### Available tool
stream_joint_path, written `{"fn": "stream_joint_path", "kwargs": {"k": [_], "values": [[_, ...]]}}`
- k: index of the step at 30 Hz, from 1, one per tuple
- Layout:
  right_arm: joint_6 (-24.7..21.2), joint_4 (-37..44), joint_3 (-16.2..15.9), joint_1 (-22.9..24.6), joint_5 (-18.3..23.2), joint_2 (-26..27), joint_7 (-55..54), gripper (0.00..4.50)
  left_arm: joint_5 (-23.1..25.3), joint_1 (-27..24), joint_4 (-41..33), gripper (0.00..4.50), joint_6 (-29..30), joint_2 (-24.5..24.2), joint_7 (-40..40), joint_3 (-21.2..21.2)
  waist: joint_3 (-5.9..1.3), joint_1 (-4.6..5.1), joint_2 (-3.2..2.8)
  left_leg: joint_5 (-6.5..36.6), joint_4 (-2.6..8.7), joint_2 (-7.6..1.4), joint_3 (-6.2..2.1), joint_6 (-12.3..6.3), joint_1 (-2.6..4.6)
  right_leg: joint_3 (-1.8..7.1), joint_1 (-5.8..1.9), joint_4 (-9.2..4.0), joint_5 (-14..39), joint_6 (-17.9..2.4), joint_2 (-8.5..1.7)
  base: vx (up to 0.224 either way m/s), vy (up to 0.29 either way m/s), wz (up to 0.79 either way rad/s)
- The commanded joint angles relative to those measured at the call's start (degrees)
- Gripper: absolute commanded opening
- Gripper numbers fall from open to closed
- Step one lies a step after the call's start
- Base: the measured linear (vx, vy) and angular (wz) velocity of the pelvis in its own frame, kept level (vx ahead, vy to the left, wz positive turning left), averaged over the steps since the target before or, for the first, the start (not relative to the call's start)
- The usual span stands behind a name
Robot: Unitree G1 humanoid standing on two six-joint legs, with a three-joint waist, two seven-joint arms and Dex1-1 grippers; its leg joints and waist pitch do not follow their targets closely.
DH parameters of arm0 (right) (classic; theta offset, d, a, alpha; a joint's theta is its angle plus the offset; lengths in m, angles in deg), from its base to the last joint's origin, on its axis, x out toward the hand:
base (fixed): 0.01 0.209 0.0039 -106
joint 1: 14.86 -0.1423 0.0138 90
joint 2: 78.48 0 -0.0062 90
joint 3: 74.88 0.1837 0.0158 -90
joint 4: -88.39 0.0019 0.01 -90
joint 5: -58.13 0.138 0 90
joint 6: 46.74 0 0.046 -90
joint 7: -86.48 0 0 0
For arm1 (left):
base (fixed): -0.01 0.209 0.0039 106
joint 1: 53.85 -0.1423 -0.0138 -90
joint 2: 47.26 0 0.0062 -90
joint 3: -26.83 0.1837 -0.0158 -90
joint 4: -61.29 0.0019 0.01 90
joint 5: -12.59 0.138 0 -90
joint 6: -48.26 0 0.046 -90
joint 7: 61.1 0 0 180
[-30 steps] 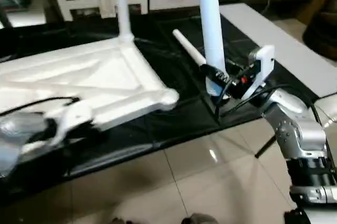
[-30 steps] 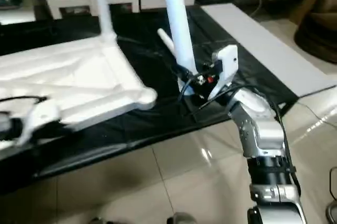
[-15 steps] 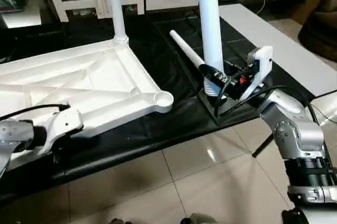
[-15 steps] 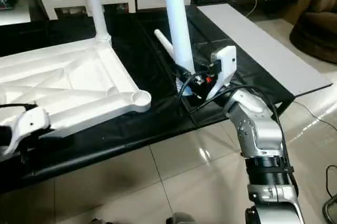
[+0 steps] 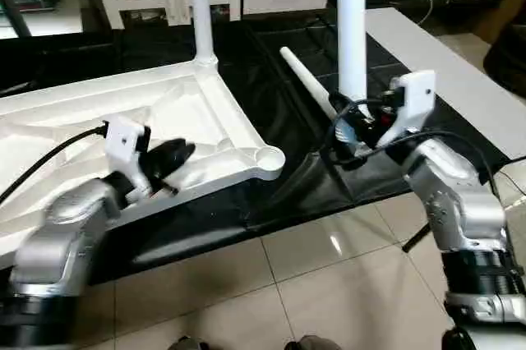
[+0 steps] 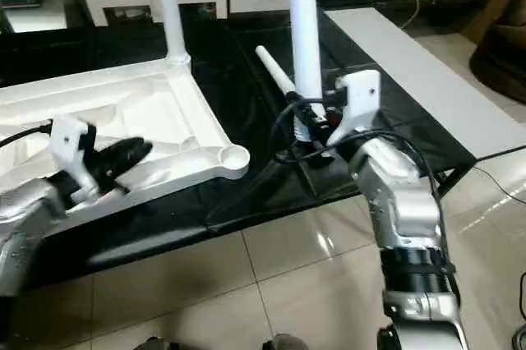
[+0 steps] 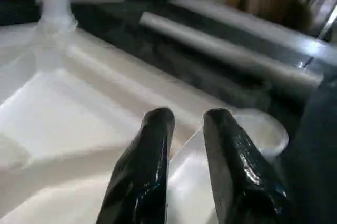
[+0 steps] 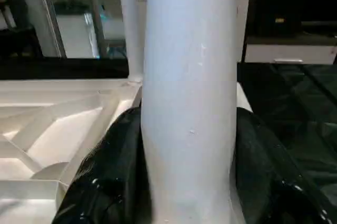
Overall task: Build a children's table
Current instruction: Insert table leg to table base
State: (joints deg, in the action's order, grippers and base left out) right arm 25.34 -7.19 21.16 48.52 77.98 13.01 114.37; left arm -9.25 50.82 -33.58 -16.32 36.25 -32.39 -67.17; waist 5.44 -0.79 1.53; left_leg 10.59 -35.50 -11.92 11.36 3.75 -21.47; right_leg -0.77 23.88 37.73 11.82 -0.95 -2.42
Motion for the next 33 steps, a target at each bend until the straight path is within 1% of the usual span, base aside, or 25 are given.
{"fn": "stream_joint_path", "kwargs": {"k": [1,2,4,6,7,8,9,10,11,12,13,15,16,17,18,20,22,23,27,28,29,30,31,32,33], "values": [[3.5,1.3,-1.2,0.8,-0.9,0.1,2.0,2.00,5.2,-0.1,-2.4,1.21,-1.6,-0.8,0.4,4.2,-4.42,0.14,-0.30,10.6,3.77,-0.74,-0.64,0.39,0.60,2.35,-2.79,-5.59,8.7,-9.6,-3.19,0.000,0.000,0.00],[4.0,1.1,-2.1,1.4,-1.0,0.2,2.9,2.00,7.1,-0.2,-1.7,1.21,-2.8,-1.5,2.4,6.3,-4.32,0.29,-0.10,11.0,3.82,-0.71,-0.69,-0.01,0.64,2.34,-2.68,-5.93,10.6,-8.8,-3.19,0.000,0.000,0.00],[3.1,1.4,-3.0,1.8,-0.3,0.4,3.9,2.00,8.8,0.2,-0.5,1.21,-3.6,-2.8,4.5,9.0,-4.29,0.49,-0.34,11.5,3.83,-0.69,-0.76,0.30,0.63,2.41,-2.62,-5.90,12.3,-8.0,-3.25,0.000,0.000,0.00],[2.1,2.0,-2.9,1.6,1.0,0.4,5.3,2.00,9.0,0.8,0.0,1.55,-3.4,-4.6,6.9,10.7,-4.41,0.64,-0.33,11.1,3.86,-0.69,-0.79,0.55,0.71,2.36,-2.54,-5.77,11.6,-8.2,-3.14,0.000,0.000,0.00],[1.9,2.1,-2.8,1.5,1.6,0.3,6.1,2.00,8.7,1.1,0.0,1.55,-3.2,-6.2,9.4,11.8,-4.48,0.64,-0.46,10.6,3.86,-0.67,-0.86,0.53,0.65,2.35,-2.62,-5.61,10.7,-8.4,-3.16,0.000,0.000,0.00],[1.7,2.0,-2.6,1.3,2.1,0.2,6.7,2.00,9.6,1.6,0.7,1.61,-3.8,-7.8,11.4,13.1,-4.45,0.71,-0.59,10.1,3.87,-0.72,-0.77,0.33,0.73,2.34,-2.45,-5.45,8.7,-9.2,-3.05,0.000,0.000,0.00],[1.9,1.9,-2.5,1.3,2.4,0.1,7.1,2.00,10.3,1.8,1.0,1.61,-3.8,-8.7,12.0,13.9,-4.44,0.68,-0.62,10.2,3.90,-0.68,-0.72,0.29,0.85,2.31,-2.39,-5.47,8.3,-9.5,-3.00,0.000,0.000,0.00],[2.2,1.7,-2.5,1.3,2.6,0.0,7.6,2.00,11.4,2.2,1.7,1.76,-4.3,-9.3,12.4,14.4,-4.49,0.68,-0.75,9.8,3.92,-0.74,-0.76,0.31,0.78,2.30,-2.55,-5.29,7.3,-9.9,-3.05,0.000,0.000,0.00],[2.4,1.6,-2.6,1.2,3.1,-0.1,8.5,2.00,12.4,2.8,3.1,1.99,-4.9,-9.9,12.9,14.7,-4.44,0.63,-0.97,10.0,3.88,-0.70,-0.66,0.16,0.96,2.29,-2.41,-5.39,6.6,-10.2,-2.99,0.000,0.000,0.00],[2.5,1.7,-2.7,1.3,3.5,-0.3,9.4,2.00,13.0,3.4,4.5,1.97,-5.8,-10.2,13.3,14.8,-4.49,0.57,-1.04,9.5,3.95,-0.79,-0.71,0.26,0.94,2.26,-2.57,-5.18,5.4,-10.7,-3.07,0.000,0.000,0.00],[2.7,1.7,-3.1,1.5,4.1,-0.6,10.7,2.00,14.0,4.2,6.8,1.97,-6.7,-10.6,14.1,15.0,-4.44,0.56,-1.01,9.8,3.95,-0.71,-0.65,0.09,1.02,2.23,-2.46,-5.38,5.4,-10.7,-2.94,0.000,0.000,0.00],[2.6,1.8,-3.5,1.6,4.8,-0.8,12.4,2.00,15.5,5.3,9.7,2.08,-8.0,-11.2,14.6,15.4,-4.60,0.52,-1.06,9.2,3.99,-0.73,-0.74,0.07,0.94,2.20,-2.74,-5.17,4.1,-11.1,-3.11,0.000,0.000,0.00],[2.6,1.8,-3.5,1.6,4.8,-0.8,12.4,2.00,15.5,5.3,9.7,2.23,-8.0,-11.2,14.6,15.4,-4.60,0.52,-1.06,9.2,3.99,-0.73,-0.74,0.07,0.94,2.20,-2.74,-5.17,4.1,-11.1,-3.11,0.000,0.000,0.00],[2.6,1.8,-3.4,1.7,5.6,-0.6,13.5,2.00,16.7,6.1,12.0,2.43,-9.2,-12.3,15.7,16.8,-4.54,0.49,-0.97,9.1,4.05,-0.74,-0.73,-0.08,0.98,2.19,-2.70,-5.23,3.7,-11.4,-3.19,0.000,0.000,0.00],[2.6,1.8,-3.3,1.6,5.8,-0.4,13.7,2.00,17.2,6.3,12.9,2.43,-9.7,-12.6,16.0,17.4,-4.61,0.52,-1.03,9.2,3.99,-0.79,-0.73,-0.09,0.97,2.23,-2.71,-5.03,3.4,-11.6,-3.24,0.000,0.000,0.00],[2.4,1.5,-3.2,1.5,6.0,-0.2,13.8,2.00,17.2,6.7,13.8,2.43,-9.4,-12.9,16.9,18.0,-4.57,0.53,-0.78,8.3,4.03,-0.80,-0.71,-0.22,0.81,2.25,-2.84,-4.92,2.4,-12.0,-3.32,0.000,0.000,0.00],[3.0,0.8,-3.1,1.2,5.5,0.0,13.4,2.00,17.9,7.2,15.4,2.43,-9.8,-13.0,17.3,18.6,-4.48,0.49,-0.91,8.0,4.04,-0.86,-0.66,-0.37,0.86,2.23,-2.74,-4.96,1.9,-12.5,-3.33,0.000,0.000,0.00],[3.4,0.6,-3.0,1.1,5.3,0.1,13.3,2.00,18.5,7.6,16.6,2.43,-10.3,-12.7,17.6,18.7,-4.37,0.48,-1.01,8.3,4.05,-0.85,-0.66,-0.33,0.86,2.25,-2.69,-4.97,2.2,-12.5,-3.40,0.000,0.000,0.00],[4.4,0.7,-2.8,1.4,4.8,0.6,12.4,2.00,18.2,7.6,16.9,2.43,-10.7,-11.3,16.7,17.2,-4.20,0.51,-0.93,10.4,4.24,-0.95,-0.73,0.61,0.97,2.26,-2.63,-5.28,5.8,-12.1,-3.53,0.000,0.000,0.00],[4.7,0.9,-2.7,1.6,4.4,0.8,11.5,2.00,17.6,7.3,16.1,2.43,-10.7,-10.5,15.6,16.3,-4.19,0.54,-1.39,10.9,4.26,-1.02,-0.71,1.09,1.11,2.24,-2.48,-5.41,6.0,-12.2,-3.51,0.000,0.000,0.00],[3.8,1.4,-2.4,1.9,4.6,1.0,10.3,2.00,16.4,7.0,15.2,2.43,-9.5,-9.4,14.0,15.1,-4.40,0.40,-1.68,10.6,4.21,-0.99,-0.80,1.30,1.12,2.21,-2.66,-5.20,5.1,-12.5,-3.55,0.000,0.000,0.00],[2.6,2.4,-2.0,2.1,4.3,1.2,8.0,2.00,14.3,6.5,12.9,2.43,-6.1,-7.2,10.8,12.8,-4.46,0.46,-1.74,10.4,4.17,-0.96,-0.76,1.33,0.99,2.21,-2.74,-5.15,4.3,-12.8,-3.52,0.000,0.000,0.00],[1.5,4.8,-1.0,2.6,4.4,1.6,5.2,2.00,9.9,4.9,7.7,2.43,-1.8,-3.5,6.7,9.1,-4.53,0.48,-1.74,9.4,4.18,-1.14,-0.75,1.77,0.94,2.15,-2.88,-4.76,1.6,-13.7,-3.46,0.000,0.000,0.00],[1.5,4.8,-1.0,2.6,4.4,1.6,5.2,2.00,9.9,4.9,7.7,2.43,-1.8,-3.5,6.7,9.1,-4.59,0.38,-1.82,9.0,4.10,-1.17,-0.72,1.87,0.96,2.14,-2.92,-4.60,0.4,-14.3,-3.48,0.000,0.000,0.00],[0.7,8.8,0.3,3.8,4.8,1.9,2.9,2.00,6.6,2.9,1.4,2.43,-1.0,1.4,0.4,5.0,-4.67,0.12,-1.99,9.0,4.02,-0.99,-0.77,1.15,0.86,2.09,-2.96,-4.83,0.0,-14.4,-3.42,0.000,0.000,0.00]]}}
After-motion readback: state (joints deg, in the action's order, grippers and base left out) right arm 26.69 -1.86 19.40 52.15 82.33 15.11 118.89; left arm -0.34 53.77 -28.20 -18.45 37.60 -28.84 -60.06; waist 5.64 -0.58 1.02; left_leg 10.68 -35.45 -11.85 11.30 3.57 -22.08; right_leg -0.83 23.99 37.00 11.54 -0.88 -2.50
